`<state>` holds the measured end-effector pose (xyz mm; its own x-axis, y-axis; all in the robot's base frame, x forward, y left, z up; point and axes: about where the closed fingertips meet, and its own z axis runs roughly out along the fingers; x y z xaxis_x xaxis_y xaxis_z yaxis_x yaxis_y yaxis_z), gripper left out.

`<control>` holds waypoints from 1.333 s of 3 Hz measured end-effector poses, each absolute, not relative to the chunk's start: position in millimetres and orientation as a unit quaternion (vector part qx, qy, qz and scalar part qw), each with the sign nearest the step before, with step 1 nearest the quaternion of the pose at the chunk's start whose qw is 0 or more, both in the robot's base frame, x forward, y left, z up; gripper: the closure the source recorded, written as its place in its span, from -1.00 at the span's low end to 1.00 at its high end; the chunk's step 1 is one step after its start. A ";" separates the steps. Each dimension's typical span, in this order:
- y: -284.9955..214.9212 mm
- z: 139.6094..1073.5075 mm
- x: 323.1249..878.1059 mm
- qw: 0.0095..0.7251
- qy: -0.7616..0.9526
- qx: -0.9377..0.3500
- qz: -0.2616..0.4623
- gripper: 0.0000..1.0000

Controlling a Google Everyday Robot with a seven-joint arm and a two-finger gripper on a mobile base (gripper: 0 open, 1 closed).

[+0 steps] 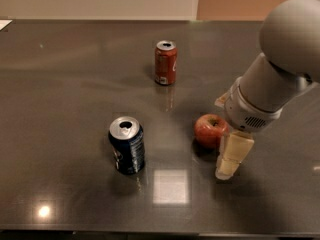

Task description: Pick apple

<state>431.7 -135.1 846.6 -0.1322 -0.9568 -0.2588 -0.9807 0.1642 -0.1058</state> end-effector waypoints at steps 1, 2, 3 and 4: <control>-132.8 839.0 434.8 0.131 0.753 -0.643 0.048 -0.63; -133.0 841.4 441.7 0.136 0.759 -0.635 0.052 -0.16; -132.3 844.5 446.1 0.140 0.761 -0.630 0.058 0.28; -133.2 859.2 449.8 0.144 0.764 -0.626 0.064 0.74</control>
Offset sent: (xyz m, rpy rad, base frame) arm 0.0200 0.0002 -0.0027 0.0378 0.0105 -0.0481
